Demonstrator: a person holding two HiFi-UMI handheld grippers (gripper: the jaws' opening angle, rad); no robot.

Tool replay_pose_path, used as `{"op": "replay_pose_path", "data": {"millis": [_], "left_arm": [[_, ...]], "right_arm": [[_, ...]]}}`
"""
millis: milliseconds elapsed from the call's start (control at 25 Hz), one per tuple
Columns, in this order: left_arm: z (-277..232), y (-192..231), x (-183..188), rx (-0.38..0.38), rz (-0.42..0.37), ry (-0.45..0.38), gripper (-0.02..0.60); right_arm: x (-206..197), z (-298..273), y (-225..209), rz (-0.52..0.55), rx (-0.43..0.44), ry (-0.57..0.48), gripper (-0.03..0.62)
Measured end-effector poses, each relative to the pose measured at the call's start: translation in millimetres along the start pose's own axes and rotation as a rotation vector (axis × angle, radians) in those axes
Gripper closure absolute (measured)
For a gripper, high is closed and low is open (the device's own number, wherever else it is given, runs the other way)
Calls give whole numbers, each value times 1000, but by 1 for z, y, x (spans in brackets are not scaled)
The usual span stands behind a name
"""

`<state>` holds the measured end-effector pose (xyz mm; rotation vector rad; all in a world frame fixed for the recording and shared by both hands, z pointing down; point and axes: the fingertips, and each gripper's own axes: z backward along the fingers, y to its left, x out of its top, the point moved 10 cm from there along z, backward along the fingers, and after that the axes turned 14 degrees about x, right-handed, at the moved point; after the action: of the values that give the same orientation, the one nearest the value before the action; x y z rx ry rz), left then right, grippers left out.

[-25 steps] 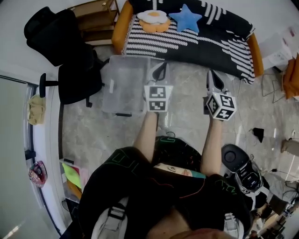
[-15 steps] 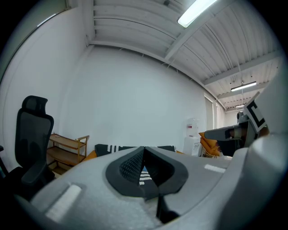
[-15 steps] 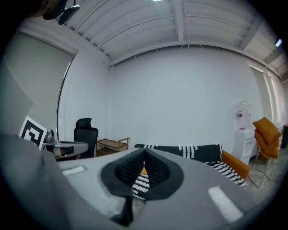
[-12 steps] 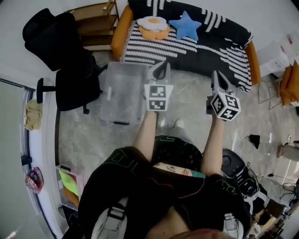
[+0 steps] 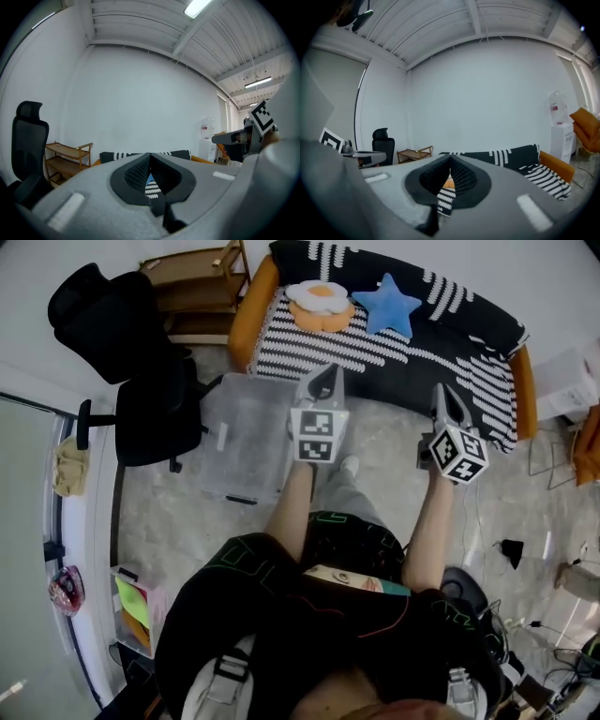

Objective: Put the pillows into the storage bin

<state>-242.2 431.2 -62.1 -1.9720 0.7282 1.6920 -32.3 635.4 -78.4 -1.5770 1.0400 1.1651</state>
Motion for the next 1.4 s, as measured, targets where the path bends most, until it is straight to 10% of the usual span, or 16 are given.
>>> {"op": "replay_pose_path", "data": {"millis": [240, 720, 1400], "left_arm": [[-90, -21, 17, 29, -42, 31, 571], [-232, -154, 44, -152, -308, 23, 571], [-361, -150, 21, -125, -158, 121, 571]], "right_arm": [[19, -75, -71, -39, 64, -20, 591], [28, -117, -226, -205, -29, -124, 591], [28, -188, -313, -194, -62, -70, 591]]}}
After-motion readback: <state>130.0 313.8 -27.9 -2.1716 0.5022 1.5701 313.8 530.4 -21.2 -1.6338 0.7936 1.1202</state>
